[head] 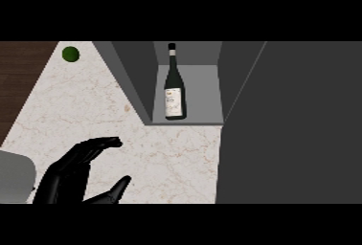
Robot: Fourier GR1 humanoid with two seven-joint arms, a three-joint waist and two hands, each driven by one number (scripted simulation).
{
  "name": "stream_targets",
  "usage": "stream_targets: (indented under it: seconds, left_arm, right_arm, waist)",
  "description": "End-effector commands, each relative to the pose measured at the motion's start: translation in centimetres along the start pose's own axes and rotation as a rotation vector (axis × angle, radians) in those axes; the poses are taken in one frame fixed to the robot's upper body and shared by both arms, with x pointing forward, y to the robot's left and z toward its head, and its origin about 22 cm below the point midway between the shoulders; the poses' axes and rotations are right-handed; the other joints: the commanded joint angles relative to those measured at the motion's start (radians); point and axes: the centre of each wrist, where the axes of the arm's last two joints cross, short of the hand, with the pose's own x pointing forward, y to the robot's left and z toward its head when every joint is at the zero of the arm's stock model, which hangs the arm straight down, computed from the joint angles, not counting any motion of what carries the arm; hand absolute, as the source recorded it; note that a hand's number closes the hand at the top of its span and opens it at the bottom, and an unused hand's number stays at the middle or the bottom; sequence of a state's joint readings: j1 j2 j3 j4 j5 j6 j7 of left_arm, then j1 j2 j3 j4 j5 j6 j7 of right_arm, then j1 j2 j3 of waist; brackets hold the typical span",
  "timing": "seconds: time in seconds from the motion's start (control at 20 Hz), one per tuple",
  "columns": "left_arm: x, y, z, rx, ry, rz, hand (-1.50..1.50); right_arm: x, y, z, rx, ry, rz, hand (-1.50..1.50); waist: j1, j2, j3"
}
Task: Pick up the wine, place it into the cabinet and close the cabinet
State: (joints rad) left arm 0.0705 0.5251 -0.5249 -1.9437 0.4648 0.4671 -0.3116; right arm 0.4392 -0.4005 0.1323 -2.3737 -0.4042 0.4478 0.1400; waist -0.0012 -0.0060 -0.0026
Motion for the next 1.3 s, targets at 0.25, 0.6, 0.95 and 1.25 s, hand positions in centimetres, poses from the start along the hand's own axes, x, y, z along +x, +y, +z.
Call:
stream_targets:
  seconds: [0.25, 0.6, 0.95, 1.25]
  left_arm:
    - [1.5, 5.3, 1.8, -0.019, -0.008, 0.010, 1.50]
    - [0.7, 5.9, 4.6, -0.012, -0.009, 0.014, 1.50]
    - [2.1, 9.2, 2.7, -0.039, 0.000, 0.016, 1.50]
    - [2.8, 10.1, 4.0, -0.040, 0.002, 0.020, 1.50]
  right_arm:
    - [3.8, 1.5, 0.4, 0.063, -0.066, 0.072, 1.50]
    - [2.8, 2.2, -0.4, 0.213, -0.070, -0.057, 1.50]
    - [2.8, 3.2, -4.6, 0.321, -0.102, -0.078, 1.50]
    - [4.7, 6.1, -8.8, 0.343, -0.151, -0.106, 1.50]
  waist:
    - [0.004, 0.003, 0.002]
    - [0.010, 0.003, 0.002]
    - [0.015, 0.007, 0.002]
    - [0.020, 0.005, 0.001]
